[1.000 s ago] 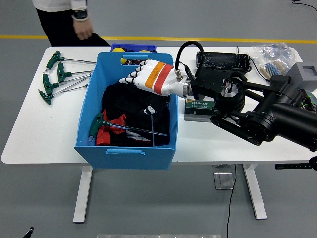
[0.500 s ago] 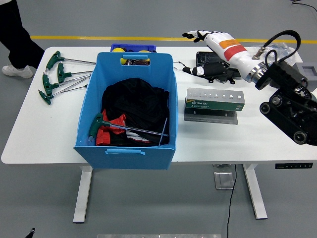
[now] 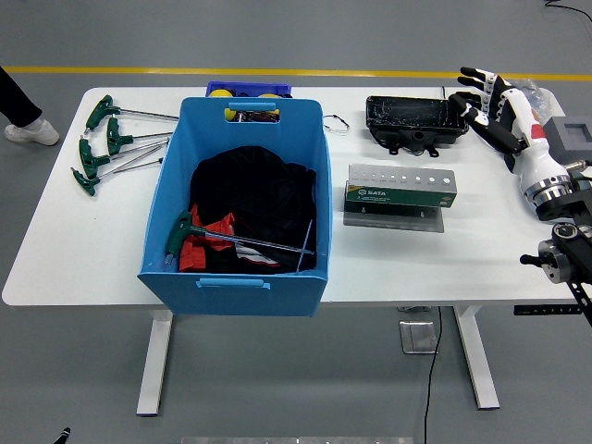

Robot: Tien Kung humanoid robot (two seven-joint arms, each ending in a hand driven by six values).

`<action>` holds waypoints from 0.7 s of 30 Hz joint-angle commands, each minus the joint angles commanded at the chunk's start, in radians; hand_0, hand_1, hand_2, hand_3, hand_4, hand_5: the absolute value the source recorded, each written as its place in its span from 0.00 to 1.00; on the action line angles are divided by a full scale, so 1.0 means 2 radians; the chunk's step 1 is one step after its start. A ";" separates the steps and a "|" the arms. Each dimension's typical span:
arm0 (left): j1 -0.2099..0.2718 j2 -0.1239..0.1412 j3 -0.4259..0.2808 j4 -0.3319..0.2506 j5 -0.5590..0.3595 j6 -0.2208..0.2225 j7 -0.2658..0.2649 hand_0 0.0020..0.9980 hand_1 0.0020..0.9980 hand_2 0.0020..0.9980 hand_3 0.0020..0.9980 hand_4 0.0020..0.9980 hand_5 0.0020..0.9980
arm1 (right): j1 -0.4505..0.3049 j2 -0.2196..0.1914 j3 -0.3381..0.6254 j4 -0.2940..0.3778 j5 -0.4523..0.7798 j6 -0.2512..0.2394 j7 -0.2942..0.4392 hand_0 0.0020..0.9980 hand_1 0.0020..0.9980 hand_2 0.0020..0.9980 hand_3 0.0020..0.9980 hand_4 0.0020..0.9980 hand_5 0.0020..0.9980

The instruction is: Lift tool from toolbox,place it in box,lift tool from toolbox,place it in box

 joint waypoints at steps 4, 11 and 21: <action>0.000 0.000 -0.004 0.000 0.006 -0.001 0.001 0.62 0.60 0.64 0.68 0.89 0.80 | -0.044 0.020 0.046 0.022 0.079 0.005 -0.006 0.83 0.79 0.81 0.83 1.00 0.87; 0.002 -0.001 -0.011 0.000 0.020 -0.005 0.008 0.63 0.61 0.66 0.69 0.87 0.79 | -0.109 0.064 0.132 0.064 -0.016 -0.011 -0.094 0.83 0.79 0.80 0.81 1.00 0.86; 0.001 -0.003 -0.023 0.000 0.044 -0.009 0.016 0.63 0.61 0.66 0.69 0.87 0.79 | -0.168 0.088 0.181 0.123 -0.079 -0.007 -0.144 0.82 0.78 0.80 0.80 1.00 0.84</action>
